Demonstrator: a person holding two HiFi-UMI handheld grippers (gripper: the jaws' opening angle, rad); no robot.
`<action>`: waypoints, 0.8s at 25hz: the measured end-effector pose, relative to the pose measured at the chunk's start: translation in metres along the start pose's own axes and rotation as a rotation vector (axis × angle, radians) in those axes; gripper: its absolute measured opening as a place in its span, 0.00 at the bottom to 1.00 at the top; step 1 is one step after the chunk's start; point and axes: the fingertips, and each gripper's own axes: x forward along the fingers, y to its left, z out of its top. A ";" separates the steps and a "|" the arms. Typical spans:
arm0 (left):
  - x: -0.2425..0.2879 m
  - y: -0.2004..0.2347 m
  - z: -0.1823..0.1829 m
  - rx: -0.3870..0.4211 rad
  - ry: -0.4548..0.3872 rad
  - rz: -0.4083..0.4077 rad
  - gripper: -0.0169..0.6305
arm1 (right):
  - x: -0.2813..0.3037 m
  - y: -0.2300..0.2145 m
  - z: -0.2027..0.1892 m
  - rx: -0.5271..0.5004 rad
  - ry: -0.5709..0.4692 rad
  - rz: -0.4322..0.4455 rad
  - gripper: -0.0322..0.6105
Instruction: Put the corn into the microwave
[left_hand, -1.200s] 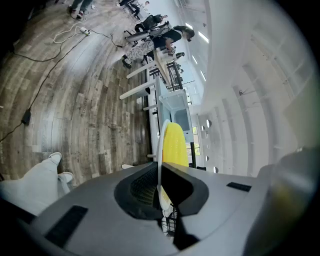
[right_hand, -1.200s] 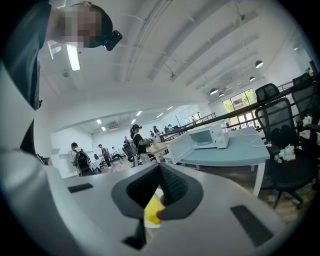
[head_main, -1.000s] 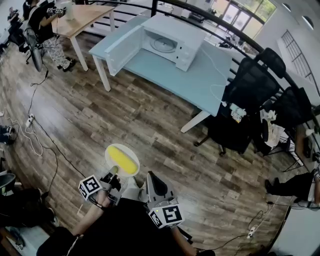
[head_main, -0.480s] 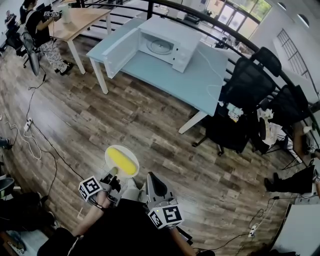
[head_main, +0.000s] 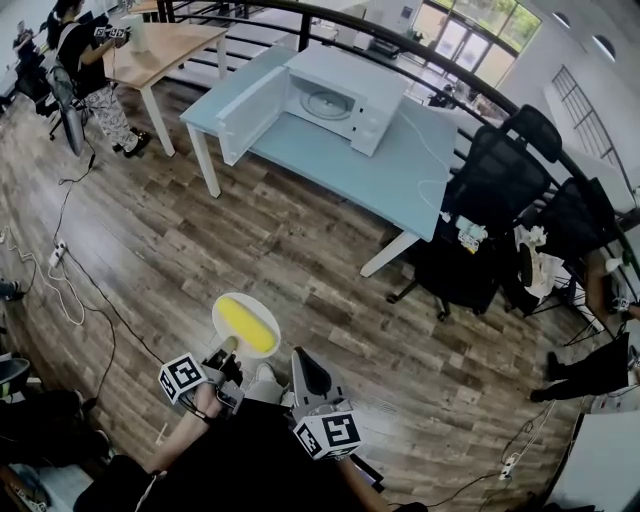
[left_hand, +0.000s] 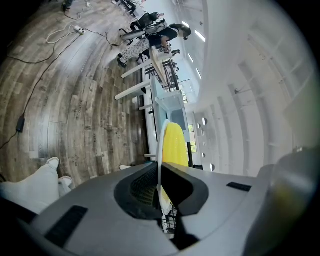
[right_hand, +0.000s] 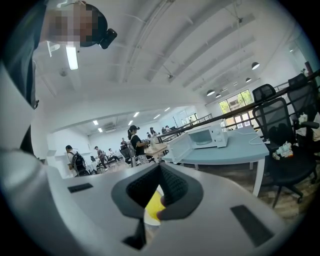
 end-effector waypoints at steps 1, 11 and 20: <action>-0.001 0.001 0.003 0.002 0.001 -0.002 0.05 | 0.002 0.003 -0.001 0.000 -0.003 0.001 0.06; -0.008 -0.001 0.022 0.031 0.011 -0.033 0.05 | 0.016 0.020 -0.004 -0.017 -0.008 -0.029 0.06; -0.001 -0.004 0.031 0.030 0.015 -0.054 0.05 | 0.024 0.022 -0.007 -0.019 -0.028 -0.020 0.06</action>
